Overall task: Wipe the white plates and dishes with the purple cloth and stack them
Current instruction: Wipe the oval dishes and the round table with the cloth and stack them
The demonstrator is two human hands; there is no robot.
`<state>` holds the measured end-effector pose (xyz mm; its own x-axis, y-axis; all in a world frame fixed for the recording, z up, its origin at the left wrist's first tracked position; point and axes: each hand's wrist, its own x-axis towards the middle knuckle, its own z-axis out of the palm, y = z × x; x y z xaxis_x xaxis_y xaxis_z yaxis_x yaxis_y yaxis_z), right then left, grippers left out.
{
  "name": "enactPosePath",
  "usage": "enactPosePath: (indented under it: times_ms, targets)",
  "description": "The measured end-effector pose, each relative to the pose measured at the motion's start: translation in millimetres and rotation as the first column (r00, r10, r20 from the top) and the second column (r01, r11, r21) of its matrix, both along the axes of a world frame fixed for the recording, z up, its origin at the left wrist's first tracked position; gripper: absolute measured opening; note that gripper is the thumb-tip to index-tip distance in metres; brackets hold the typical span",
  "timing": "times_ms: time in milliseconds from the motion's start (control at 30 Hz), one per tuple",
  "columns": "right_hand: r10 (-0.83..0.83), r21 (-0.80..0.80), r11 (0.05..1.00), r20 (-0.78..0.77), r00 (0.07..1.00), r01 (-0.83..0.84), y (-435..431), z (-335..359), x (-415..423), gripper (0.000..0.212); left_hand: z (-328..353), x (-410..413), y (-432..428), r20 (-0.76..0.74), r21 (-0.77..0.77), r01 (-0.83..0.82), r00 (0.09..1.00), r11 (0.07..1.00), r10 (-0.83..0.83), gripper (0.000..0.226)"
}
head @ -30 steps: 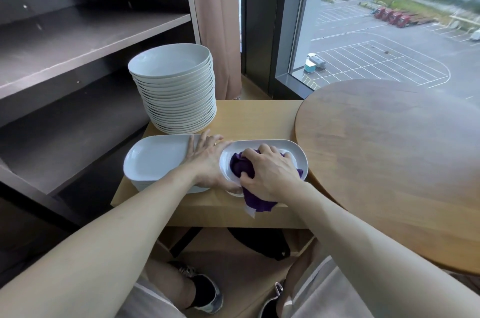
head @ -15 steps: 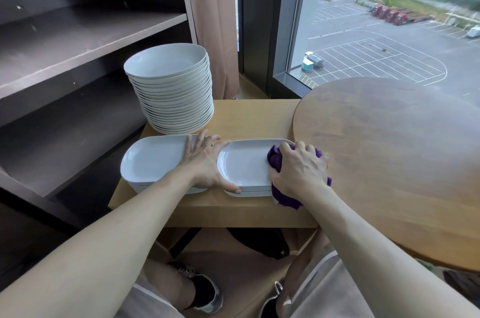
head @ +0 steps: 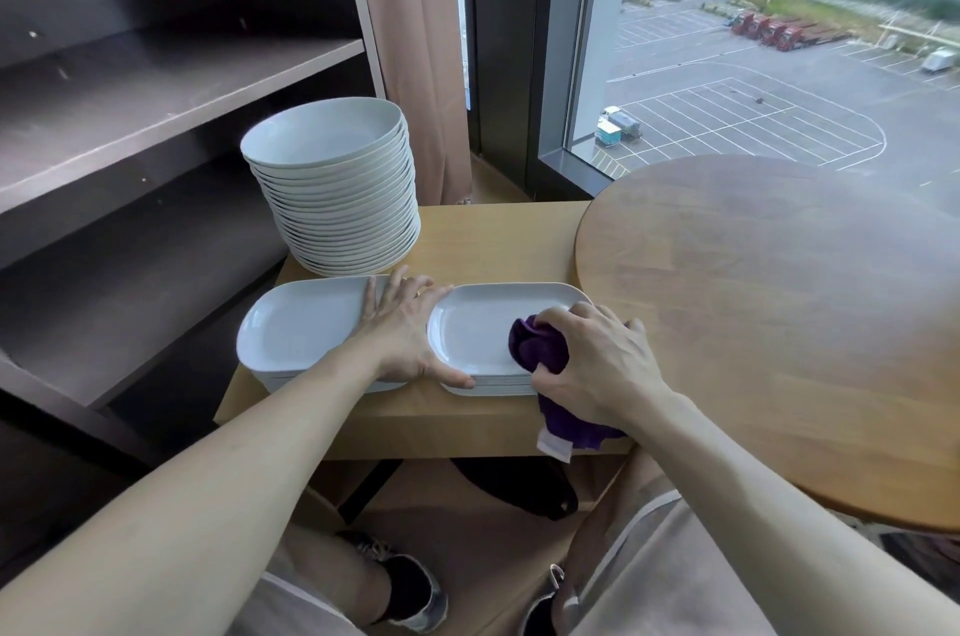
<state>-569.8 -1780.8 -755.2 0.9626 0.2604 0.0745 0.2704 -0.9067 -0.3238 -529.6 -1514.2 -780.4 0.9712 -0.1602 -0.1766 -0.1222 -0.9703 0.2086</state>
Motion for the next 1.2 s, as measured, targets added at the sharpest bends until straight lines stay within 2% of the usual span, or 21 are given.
enactPosePath:
  times_ms: [100, 267, 500, 633, 833, 1033, 1200]
  targets:
    - [-0.063, 0.025, 0.998, 0.018, 0.998, 0.063, -12.0, -2.7, -13.7, 0.045, 1.5, -0.9, -0.9, 0.005, 0.014, 0.006, 1.0, 1.0, -0.006, 0.145]
    - [-0.092, 0.114, 0.989, -0.074, 0.993, 0.1, -30.4, -5.2, -20.4, 0.047, 7.0, -2.6, -2.7, 0.004, 0.093, 0.039, 0.999, 0.995, -0.039, 0.143]
    - [-0.028, 0.116, 0.992, -0.123, 0.992, 0.043, -30.1, -2.0, -7.9, 0.049, 27.8, 1.0, -12.8, -0.105, 0.376, 0.11, 0.992, 0.92, -0.076, 0.147]
    - [-0.029, 0.121, 0.992, -0.11, 0.993, 0.043, -28.4, -2.4, -6.8, 0.046, 34.1, 6.2, -34.3, -0.141, 0.29, 0.189, 0.978, 0.938, -0.153, 0.143]
    - [-0.027, 0.127, 0.991, -0.127, 0.992, 0.043, -29.3, 0.7, -6.3, 0.046, 33.6, 17.6, -70.8, -0.173, 0.138, 0.197, 0.97, 0.971, -0.172, 0.147]
    - [-0.082, 0.149, 0.984, -0.117, 0.99, 0.099, -31.4, 2.9, -2.0, 0.042, 35.0, 17.7, -71.3, -0.112, 0.171, 0.195, 0.978, 0.966, -0.178, 0.15]
    - [-0.076, 0.153, 0.984, -0.103, 0.992, 0.092, -30.7, 1.2, -4.5, 0.042, 37.3, 20.3, -74.2, -0.119, 0.194, 0.179, 0.98, 0.965, -0.158, 0.153]
